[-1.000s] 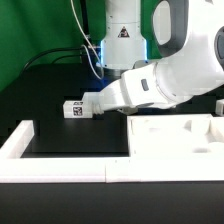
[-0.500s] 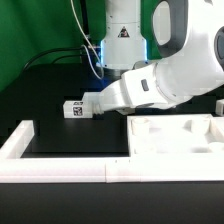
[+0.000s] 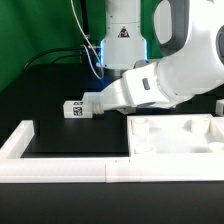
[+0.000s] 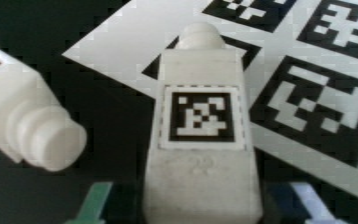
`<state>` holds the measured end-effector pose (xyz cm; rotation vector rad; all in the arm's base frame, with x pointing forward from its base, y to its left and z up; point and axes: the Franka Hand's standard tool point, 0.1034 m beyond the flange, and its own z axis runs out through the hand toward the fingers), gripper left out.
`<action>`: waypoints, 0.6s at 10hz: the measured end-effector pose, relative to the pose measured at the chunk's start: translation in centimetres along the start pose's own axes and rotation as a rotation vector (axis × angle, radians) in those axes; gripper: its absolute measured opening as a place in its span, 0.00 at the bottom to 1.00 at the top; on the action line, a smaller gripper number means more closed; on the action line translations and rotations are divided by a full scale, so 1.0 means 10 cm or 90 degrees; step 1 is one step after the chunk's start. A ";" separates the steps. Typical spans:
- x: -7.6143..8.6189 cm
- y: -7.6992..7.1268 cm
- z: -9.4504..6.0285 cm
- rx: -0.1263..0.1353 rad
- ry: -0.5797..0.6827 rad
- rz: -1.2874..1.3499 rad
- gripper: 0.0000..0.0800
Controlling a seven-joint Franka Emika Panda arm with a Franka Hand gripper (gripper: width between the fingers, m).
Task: Assemble one leg
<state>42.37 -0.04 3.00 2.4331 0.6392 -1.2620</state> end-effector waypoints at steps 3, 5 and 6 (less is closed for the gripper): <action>-0.34 0.17 -0.68 0.029 0.013 0.001 0.36; -0.23 0.24 -0.83 0.011 0.124 -0.015 0.36; -0.26 0.24 -0.82 0.007 0.164 -0.014 0.36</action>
Offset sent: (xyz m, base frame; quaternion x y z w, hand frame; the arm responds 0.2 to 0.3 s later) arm 0.0466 0.0078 0.0601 -0.0131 0.0764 -0.0813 0.9937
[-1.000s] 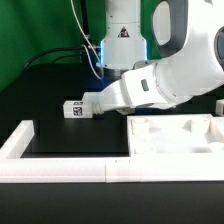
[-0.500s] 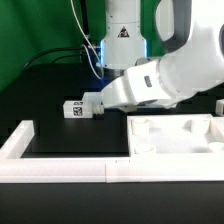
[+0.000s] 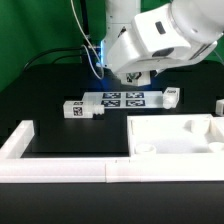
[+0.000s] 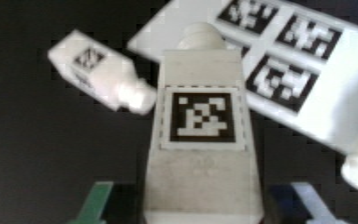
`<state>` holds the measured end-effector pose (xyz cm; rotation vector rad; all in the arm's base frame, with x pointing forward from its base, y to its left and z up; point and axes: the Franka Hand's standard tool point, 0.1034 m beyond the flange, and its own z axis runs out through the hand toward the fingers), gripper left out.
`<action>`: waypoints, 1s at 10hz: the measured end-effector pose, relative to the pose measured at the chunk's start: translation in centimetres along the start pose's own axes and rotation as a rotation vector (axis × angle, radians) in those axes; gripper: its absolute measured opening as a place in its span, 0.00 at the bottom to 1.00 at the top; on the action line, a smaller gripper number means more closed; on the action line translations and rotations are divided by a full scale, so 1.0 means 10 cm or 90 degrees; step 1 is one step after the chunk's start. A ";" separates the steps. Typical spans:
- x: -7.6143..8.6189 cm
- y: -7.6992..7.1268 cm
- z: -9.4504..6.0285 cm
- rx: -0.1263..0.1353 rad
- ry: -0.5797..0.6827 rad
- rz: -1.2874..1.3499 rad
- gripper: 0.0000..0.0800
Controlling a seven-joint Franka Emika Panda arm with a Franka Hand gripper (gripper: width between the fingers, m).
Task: Assemble one leg
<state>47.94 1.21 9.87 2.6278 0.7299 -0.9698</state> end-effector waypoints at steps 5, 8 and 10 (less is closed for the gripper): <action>0.15 0.14 -0.79 0.035 0.218 -0.002 0.36; 0.15 0.27 -0.85 0.008 0.351 0.004 0.36; 0.18 0.32 -0.88 -0.007 0.444 0.017 0.36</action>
Offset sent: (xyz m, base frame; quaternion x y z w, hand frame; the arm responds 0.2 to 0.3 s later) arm 0.0589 0.0471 0.0585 0.1211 0.1645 0.0382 0.9782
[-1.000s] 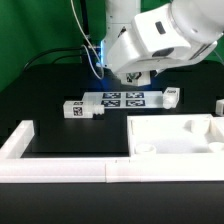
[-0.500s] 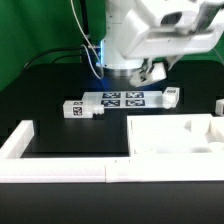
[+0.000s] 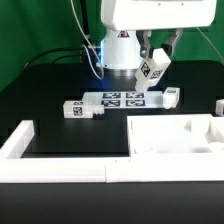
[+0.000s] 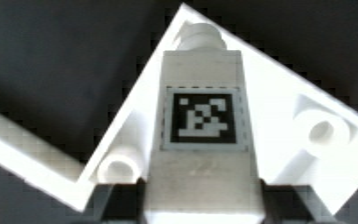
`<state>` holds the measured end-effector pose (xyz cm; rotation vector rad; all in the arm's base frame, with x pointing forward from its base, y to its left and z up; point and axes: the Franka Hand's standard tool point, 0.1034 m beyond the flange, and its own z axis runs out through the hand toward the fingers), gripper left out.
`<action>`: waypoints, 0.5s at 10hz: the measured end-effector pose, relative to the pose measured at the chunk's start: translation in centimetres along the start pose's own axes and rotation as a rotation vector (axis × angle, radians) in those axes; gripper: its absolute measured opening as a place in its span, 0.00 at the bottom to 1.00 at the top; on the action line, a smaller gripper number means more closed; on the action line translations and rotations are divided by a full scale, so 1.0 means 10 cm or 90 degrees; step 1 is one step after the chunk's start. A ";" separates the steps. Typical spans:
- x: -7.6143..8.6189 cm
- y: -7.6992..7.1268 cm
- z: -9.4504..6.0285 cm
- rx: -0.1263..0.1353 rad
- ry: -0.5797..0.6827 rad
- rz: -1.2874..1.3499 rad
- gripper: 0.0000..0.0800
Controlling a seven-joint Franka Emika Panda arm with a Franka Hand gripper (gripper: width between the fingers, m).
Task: Assemble one leg
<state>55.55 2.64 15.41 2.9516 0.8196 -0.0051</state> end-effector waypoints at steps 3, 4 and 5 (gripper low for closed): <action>0.32 -0.12 -0.11 0.038 0.146 0.063 0.36; 0.42 -0.10 -0.14 0.030 0.216 0.104 0.36; 0.44 -0.08 -0.13 0.006 0.260 0.119 0.36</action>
Offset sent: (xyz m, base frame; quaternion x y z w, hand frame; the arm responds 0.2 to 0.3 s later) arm 0.0389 0.0611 0.0181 0.1062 0.3088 0.1146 0.9382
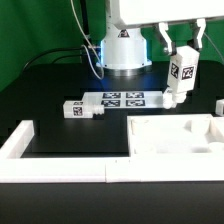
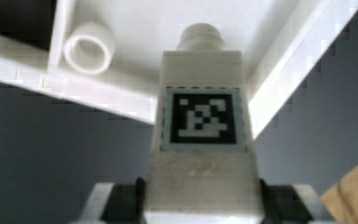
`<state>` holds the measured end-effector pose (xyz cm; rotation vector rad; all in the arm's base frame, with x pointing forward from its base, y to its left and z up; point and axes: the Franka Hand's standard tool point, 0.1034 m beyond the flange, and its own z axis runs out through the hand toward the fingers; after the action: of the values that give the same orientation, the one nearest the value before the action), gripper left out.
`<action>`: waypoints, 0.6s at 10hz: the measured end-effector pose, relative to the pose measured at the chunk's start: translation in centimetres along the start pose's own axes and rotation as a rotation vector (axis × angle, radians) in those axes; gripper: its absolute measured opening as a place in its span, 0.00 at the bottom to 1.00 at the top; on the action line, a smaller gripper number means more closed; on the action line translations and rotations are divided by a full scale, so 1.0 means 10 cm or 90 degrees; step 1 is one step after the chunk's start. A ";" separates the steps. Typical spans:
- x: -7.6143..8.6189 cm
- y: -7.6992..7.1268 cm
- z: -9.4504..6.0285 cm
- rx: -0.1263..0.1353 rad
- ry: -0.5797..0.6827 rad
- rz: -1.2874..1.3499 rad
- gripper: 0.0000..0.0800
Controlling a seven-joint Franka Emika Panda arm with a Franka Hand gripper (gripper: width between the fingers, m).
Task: Assemble one leg
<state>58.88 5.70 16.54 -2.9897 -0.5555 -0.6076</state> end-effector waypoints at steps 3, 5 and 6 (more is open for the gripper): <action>-0.10 0.31 -0.02 -0.086 0.079 -0.045 0.36; -0.16 0.28 0.04 -0.082 0.074 -0.033 0.36; -0.10 0.18 0.09 -0.066 0.069 -0.012 0.36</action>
Offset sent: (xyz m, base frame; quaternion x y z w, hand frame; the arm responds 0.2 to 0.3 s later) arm 0.0000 0.0000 0.0000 0.0000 0.0650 0.0000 0.9979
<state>58.95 3.78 15.36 -3.0267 -0.5628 -0.8184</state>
